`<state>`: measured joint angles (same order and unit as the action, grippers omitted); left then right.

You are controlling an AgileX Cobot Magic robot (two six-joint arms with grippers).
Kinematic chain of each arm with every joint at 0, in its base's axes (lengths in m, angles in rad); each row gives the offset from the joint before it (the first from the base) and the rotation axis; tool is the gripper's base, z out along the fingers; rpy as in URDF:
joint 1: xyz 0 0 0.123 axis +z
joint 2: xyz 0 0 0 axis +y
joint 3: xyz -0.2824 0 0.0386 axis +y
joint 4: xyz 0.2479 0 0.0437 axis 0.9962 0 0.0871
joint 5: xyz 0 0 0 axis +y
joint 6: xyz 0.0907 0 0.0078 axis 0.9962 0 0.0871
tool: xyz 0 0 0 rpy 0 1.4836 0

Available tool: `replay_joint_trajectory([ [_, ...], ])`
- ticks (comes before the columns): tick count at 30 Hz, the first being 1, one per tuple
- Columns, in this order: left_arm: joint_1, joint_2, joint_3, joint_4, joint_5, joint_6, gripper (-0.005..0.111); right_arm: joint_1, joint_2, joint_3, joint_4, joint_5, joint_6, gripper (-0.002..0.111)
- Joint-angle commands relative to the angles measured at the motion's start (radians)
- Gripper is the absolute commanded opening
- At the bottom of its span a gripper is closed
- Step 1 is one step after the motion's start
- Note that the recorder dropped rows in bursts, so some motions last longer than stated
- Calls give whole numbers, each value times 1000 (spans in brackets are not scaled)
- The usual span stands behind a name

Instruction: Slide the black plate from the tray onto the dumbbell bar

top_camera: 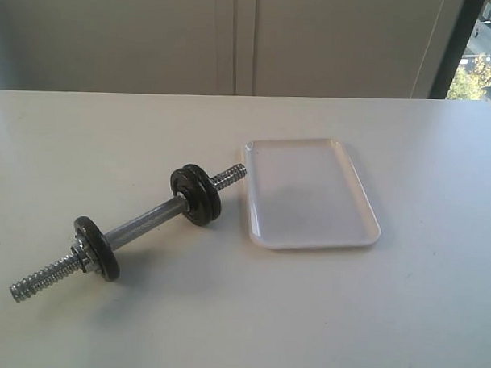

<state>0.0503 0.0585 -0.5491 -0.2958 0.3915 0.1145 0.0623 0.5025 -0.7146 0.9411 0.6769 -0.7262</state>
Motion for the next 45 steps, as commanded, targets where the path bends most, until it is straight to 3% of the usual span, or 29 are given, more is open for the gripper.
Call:
replay_joint_trajectory([
  [1,-26,-59,1,-11,-6,-3,0,-3,-3,5,3,-2,2,0],
  [19,-31,-59,7,3,-10,-3,0,-3,-3,5,3,-2,2,0],
  [25,-63,-59,116,447,-38,-3,0,-3,-3,5,3,-2,2,0],
  [27,-87,-59,165,527,-36,-3,0,-3,-3,5,3,-2,2,0],
  [32,-156,-59,306,391,-20,-3,0,-3,-3,5,3,-2,2,0],
  [35,-163,-59,370,375,-25,-18,0,-3,-3,5,3,-2,2,0],
  [40,-163,-59,549,243,-310,-96,0,-3,-3,5,3,-2,2,0],
  [41,-163,-59,549,199,-216,-96,0,-3,-3,5,3,-2,2,0],
  [45,-104,-59,549,201,-177,-101,0,-3,-3,5,3,-5,2,0],
])
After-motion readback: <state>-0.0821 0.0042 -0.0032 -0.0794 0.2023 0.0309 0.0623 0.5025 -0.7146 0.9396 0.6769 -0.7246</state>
